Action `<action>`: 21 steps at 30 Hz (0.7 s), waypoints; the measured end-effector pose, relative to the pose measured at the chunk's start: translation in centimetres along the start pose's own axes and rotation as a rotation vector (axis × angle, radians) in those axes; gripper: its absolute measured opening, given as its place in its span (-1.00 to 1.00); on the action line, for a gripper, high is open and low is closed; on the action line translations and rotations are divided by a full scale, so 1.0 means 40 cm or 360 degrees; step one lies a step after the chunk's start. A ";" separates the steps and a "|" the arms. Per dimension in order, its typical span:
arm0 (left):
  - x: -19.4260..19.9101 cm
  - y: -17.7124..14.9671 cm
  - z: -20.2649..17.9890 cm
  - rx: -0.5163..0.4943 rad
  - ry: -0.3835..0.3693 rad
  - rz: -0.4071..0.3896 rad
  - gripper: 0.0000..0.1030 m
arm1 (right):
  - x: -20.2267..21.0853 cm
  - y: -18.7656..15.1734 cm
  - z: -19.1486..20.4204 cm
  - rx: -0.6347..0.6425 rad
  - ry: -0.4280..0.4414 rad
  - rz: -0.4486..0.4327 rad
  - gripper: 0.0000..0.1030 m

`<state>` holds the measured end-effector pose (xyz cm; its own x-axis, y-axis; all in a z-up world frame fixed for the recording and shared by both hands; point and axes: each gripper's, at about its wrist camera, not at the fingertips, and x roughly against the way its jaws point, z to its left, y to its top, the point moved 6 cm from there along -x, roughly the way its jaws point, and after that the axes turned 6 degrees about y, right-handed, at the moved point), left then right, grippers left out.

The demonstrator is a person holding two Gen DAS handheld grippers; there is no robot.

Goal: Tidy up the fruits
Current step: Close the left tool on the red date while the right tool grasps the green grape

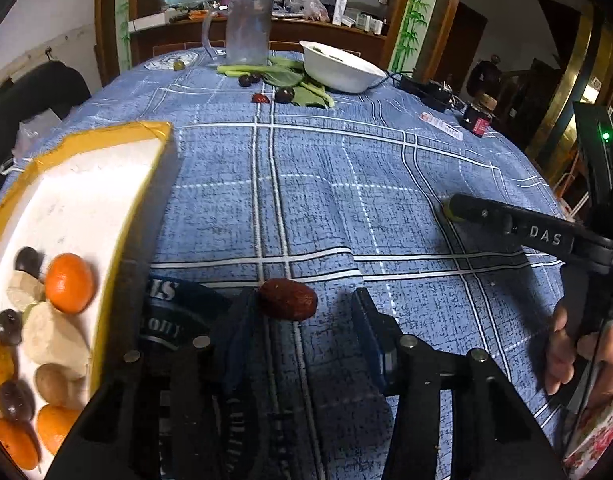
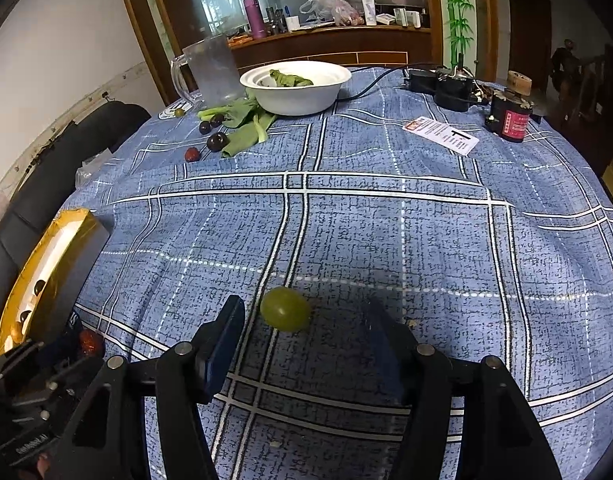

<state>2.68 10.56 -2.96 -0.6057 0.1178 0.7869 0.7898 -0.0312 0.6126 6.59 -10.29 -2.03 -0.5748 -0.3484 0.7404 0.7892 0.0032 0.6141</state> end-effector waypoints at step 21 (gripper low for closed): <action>0.008 0.016 0.013 0.0088 -0.0167 -0.0073 -0.53 | -0.005 0.000 0.041 0.0133 -0.0080 -0.0033 -0.47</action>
<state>3.04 11.09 -2.34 -0.6302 0.2212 0.7442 0.7673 0.0311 0.6405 6.36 -8.70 -1.71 -0.6027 -0.3016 0.7388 0.7573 0.0755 0.6487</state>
